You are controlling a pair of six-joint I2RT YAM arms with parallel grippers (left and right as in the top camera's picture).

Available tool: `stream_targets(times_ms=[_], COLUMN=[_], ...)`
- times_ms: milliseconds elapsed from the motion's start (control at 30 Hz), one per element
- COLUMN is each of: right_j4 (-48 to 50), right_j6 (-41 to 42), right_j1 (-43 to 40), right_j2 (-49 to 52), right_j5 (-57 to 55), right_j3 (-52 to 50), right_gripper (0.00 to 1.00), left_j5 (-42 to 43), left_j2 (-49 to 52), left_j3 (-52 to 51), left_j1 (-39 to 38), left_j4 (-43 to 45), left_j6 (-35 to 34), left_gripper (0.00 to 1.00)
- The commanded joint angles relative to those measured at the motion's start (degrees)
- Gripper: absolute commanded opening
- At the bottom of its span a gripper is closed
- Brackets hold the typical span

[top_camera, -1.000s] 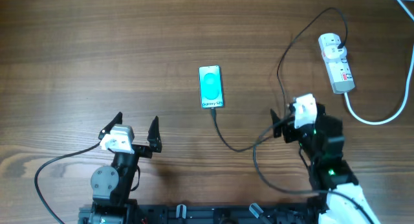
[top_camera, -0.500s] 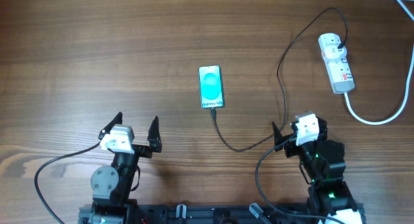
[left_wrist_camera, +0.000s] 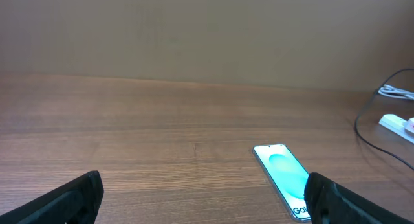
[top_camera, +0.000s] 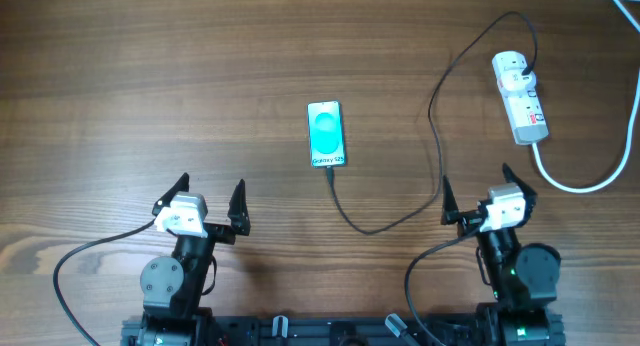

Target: Plug charger to phone and switch on socket

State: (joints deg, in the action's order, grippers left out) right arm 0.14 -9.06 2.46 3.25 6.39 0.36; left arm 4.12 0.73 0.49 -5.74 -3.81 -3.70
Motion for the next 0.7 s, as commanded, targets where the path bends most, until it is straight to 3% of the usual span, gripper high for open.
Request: stream_targets(times_ms=[0, 667], right_j4=[0.0, 0.2], right_j6=[-0.4, 0.1], right_j1=[-0.4, -0.9], right_j2=[-3.1, -3.0], right_j5=[-0.2, 0.7], right_j3=[-0.1, -0.1], right_gripper=[1.00, 1.00], left_j5=[-0.6, -0.6], left_j2=[-0.6, -0.6], left_j3=[-0.2, -0.2], left_j1=[-0.3, -0.3], left_j4=[-0.4, -0.4], left_j6=[0.3, 0.3], left_gripper=[1.00, 1.00])
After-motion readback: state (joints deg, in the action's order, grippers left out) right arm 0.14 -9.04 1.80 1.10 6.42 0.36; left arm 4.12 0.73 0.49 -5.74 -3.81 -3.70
